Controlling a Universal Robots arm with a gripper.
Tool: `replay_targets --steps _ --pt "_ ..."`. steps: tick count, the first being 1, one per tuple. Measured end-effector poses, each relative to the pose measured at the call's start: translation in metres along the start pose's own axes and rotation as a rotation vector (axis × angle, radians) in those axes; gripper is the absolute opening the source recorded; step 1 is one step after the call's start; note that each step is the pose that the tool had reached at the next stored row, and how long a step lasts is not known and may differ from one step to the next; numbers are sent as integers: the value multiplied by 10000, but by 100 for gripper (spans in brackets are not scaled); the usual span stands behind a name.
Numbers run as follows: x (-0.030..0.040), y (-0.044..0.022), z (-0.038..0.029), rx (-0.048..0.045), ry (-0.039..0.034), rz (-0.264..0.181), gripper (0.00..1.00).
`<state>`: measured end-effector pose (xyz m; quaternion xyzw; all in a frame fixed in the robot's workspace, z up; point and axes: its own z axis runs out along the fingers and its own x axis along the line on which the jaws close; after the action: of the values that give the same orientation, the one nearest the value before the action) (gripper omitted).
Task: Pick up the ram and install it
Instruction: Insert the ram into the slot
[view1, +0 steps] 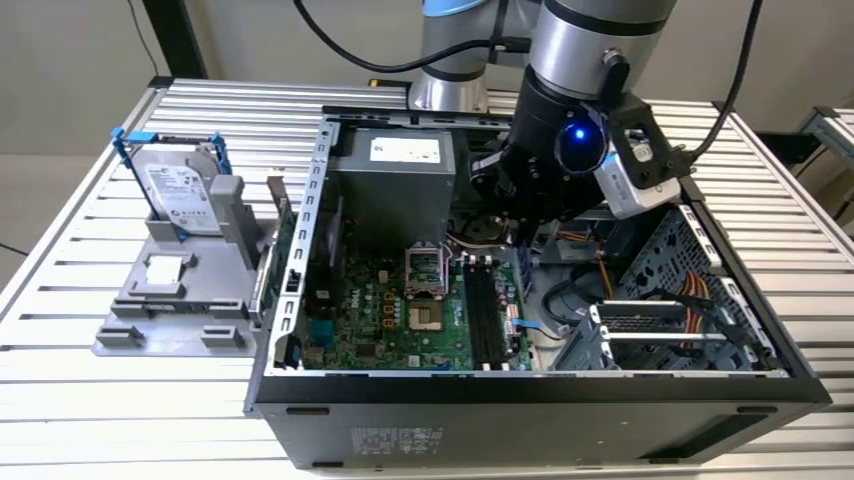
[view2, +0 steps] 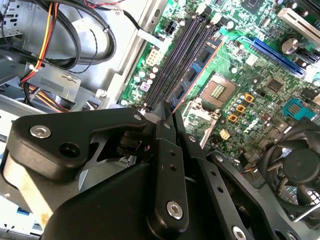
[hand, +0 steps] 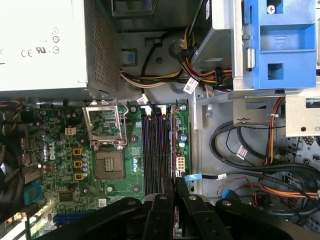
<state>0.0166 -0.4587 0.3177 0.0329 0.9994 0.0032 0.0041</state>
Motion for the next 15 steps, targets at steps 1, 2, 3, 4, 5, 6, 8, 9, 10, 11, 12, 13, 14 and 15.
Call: replay_targets --steps 1,2,3,4,5,6,8,9,10,11,12,13,14,15 --pt "0 0 2 -1 0 0 0" --pt "0 0 7 -3 -1 0 0" --pt "0 0 10 -2 0 0 0" --pt "0 0 14 -1 0 0 0" --pt "0 0 18 -1 0 0 0" --pt "0 0 22 0 0 0 0" --pt "0 0 31 0 0 0 0" --pt "0 0 35 0 0 0 0" --pt "0 0 38 0 0 1 0" --pt "0 0 41 1 0 1 0" --pt "1 0 44 1 0 1 0" --pt "1 0 48 0 0 0 0" --pt "0 -1 52 0 0 0 0" --pt "0 0 55 -1 0 0 0"
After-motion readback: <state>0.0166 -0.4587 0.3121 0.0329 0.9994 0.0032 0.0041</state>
